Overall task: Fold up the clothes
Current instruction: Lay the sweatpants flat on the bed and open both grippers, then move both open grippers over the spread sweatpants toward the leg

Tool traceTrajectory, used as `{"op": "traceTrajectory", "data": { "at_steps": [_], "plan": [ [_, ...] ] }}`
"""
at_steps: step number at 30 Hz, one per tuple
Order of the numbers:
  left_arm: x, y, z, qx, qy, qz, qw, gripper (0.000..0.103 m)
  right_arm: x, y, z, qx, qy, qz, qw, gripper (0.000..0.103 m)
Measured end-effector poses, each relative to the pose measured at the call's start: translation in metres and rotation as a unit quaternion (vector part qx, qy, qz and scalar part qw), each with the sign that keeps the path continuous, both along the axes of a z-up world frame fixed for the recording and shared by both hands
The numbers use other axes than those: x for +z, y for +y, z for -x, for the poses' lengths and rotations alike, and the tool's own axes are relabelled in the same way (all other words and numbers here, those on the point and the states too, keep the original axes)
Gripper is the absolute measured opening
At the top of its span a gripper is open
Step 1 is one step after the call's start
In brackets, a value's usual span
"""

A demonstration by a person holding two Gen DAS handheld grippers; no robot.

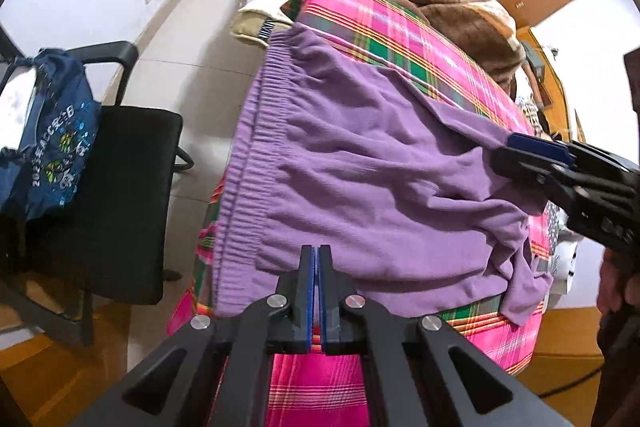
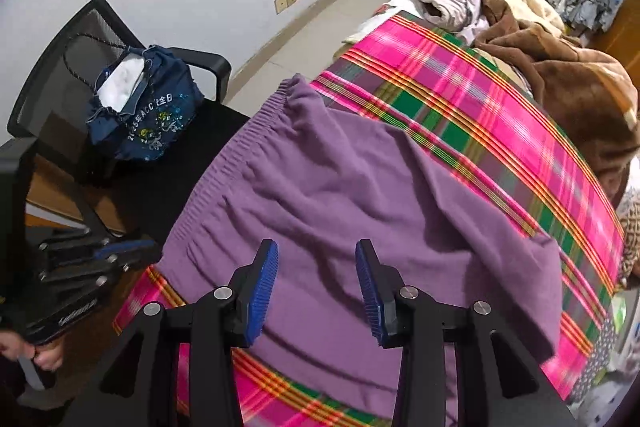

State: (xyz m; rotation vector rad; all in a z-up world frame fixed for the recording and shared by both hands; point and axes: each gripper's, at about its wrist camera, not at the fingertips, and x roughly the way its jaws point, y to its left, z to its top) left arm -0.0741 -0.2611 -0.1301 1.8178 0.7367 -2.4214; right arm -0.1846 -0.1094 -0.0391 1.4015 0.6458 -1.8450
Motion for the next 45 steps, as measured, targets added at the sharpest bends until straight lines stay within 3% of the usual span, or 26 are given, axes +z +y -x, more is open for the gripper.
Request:
{"op": "traceTrajectory", "data": {
  "at_steps": [11, 24, 36, 45],
  "plan": [
    [-0.003, 0.043, 0.017, -0.044, -0.015, 0.008, 0.9989, 0.000, 0.023, 0.056, 0.005, -0.048, 0.022, 0.010, 0.999, 0.042],
    [-0.016, 0.043, 0.007, -0.019, -0.034, 0.020, 0.9990, 0.002, 0.031, 0.074, -0.002, -0.037, 0.034, 0.004, 0.999, 0.042],
    [-0.022, 0.045, 0.012, -0.023, -0.026, -0.005, 0.9994, 0.002, 0.030, 0.078, -0.022, -0.017, -0.032, 0.040, 0.999, 0.042],
    [-0.033, 0.045, 0.020, -0.032, -0.043, 0.003, 0.9986, 0.002, 0.000, 0.084, -0.015, -0.033, -0.076, 0.050, 0.995, 0.042]
  ]
}}
